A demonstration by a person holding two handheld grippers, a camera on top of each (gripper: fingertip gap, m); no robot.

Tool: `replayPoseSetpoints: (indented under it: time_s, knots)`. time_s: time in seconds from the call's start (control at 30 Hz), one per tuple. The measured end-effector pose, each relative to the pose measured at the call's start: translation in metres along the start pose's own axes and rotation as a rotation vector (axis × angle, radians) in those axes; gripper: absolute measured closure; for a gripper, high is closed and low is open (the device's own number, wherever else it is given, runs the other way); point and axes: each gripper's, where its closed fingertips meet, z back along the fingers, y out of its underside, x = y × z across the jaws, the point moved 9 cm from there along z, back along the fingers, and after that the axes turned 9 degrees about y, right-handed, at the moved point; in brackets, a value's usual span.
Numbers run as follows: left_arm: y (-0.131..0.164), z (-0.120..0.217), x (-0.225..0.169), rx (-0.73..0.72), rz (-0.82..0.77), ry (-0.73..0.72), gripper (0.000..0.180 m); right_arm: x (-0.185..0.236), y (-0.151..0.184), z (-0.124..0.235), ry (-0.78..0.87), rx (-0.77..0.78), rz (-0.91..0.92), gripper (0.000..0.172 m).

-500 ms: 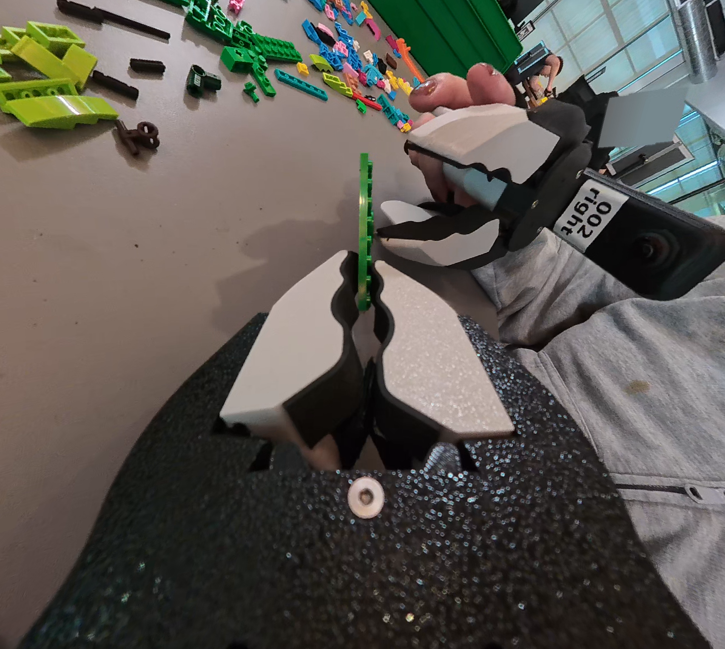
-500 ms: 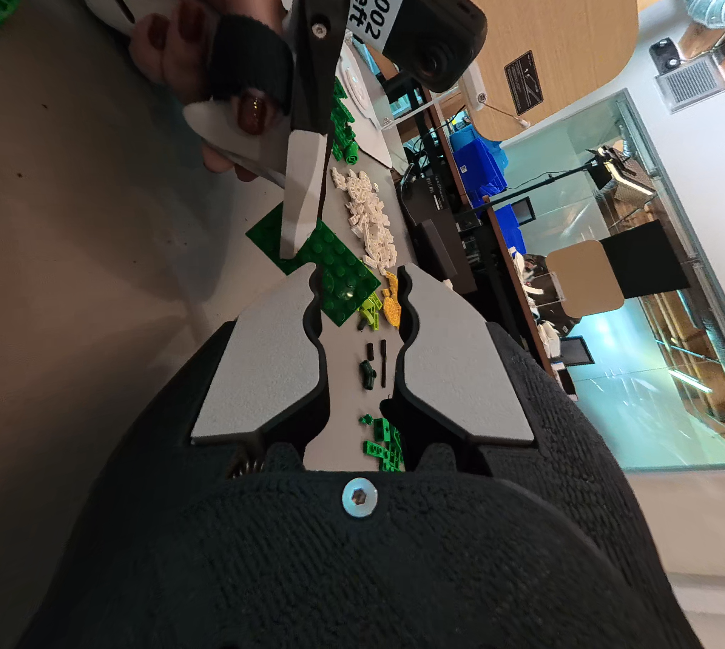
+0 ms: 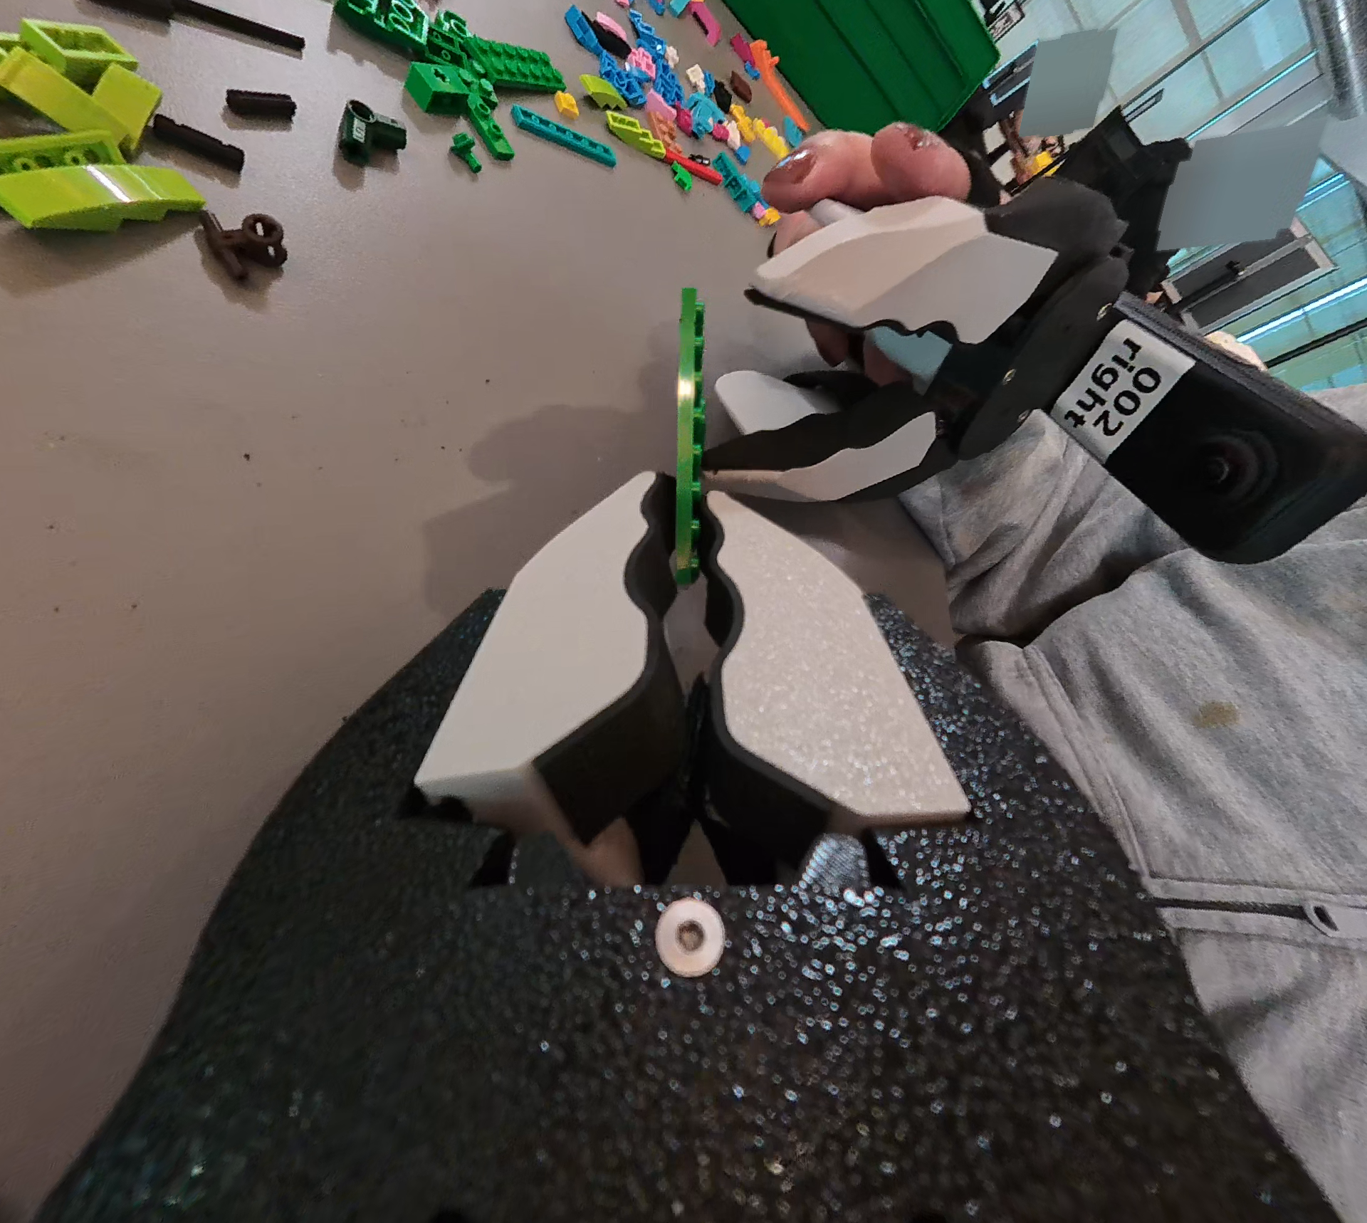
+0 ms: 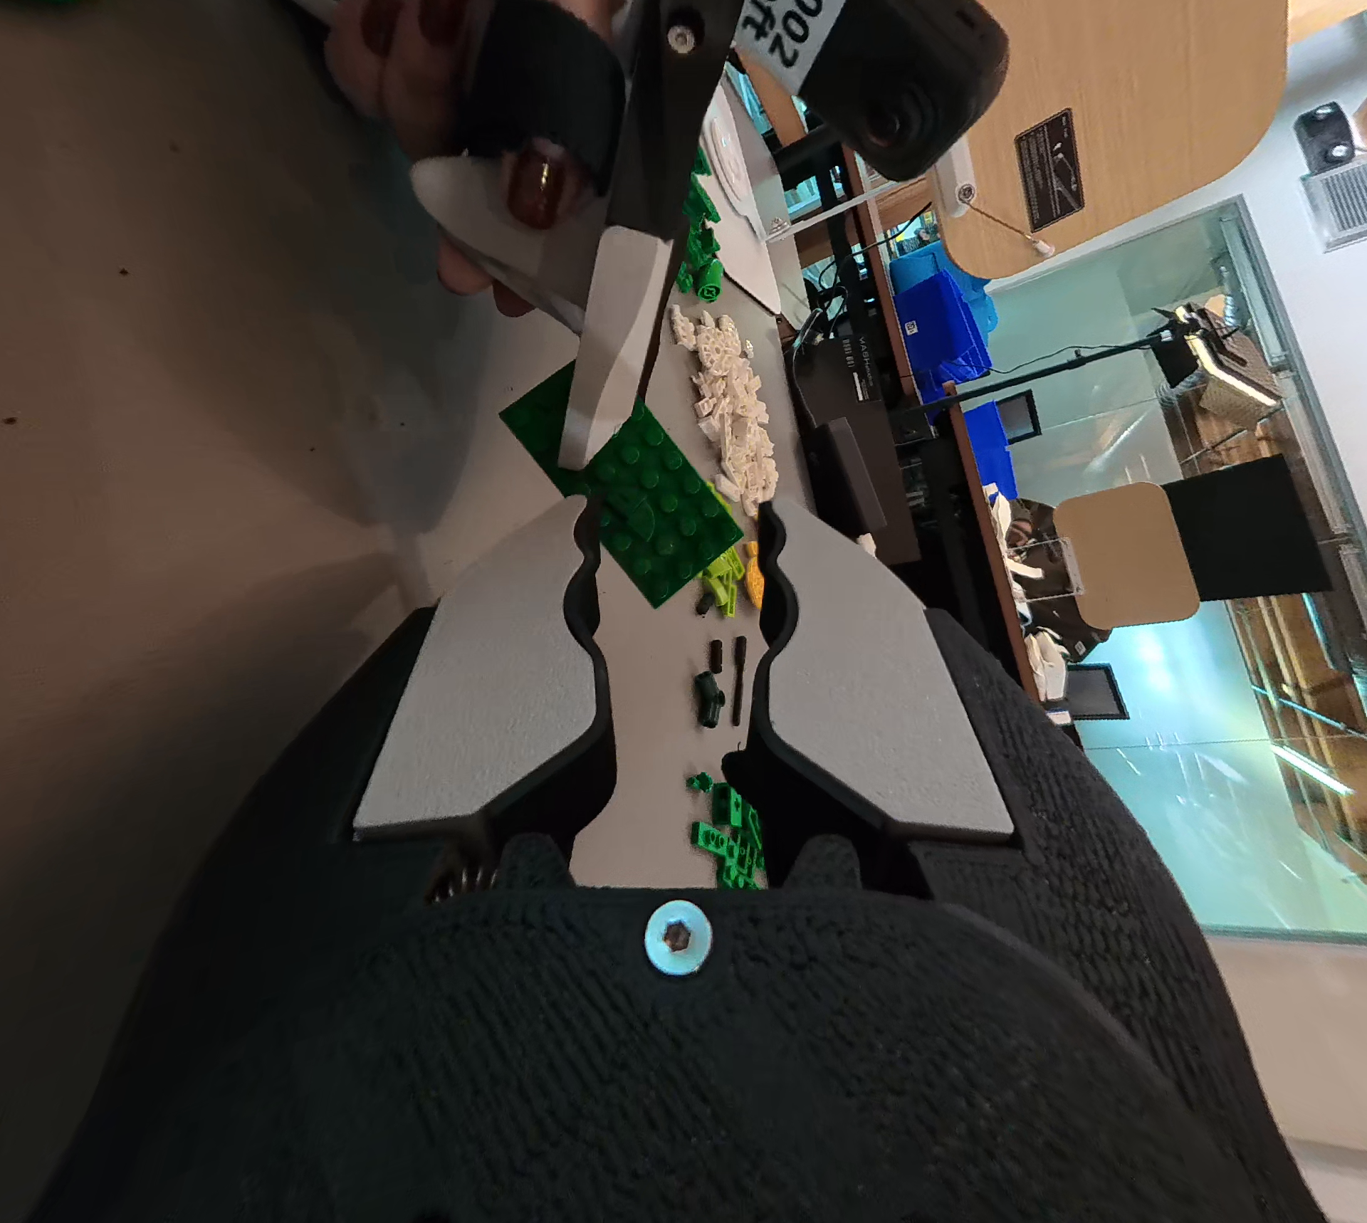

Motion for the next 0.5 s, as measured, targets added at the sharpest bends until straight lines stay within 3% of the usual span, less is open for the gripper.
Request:
replayPoseSetpoints:
  time_s: [0.5]
  knots:
    - [0.0034,-0.0045,-0.0002,0.073,-0.034,-0.066,0.176,-0.0013,0.0078,0.0003,-0.067,0.043,-0.055,0.132]
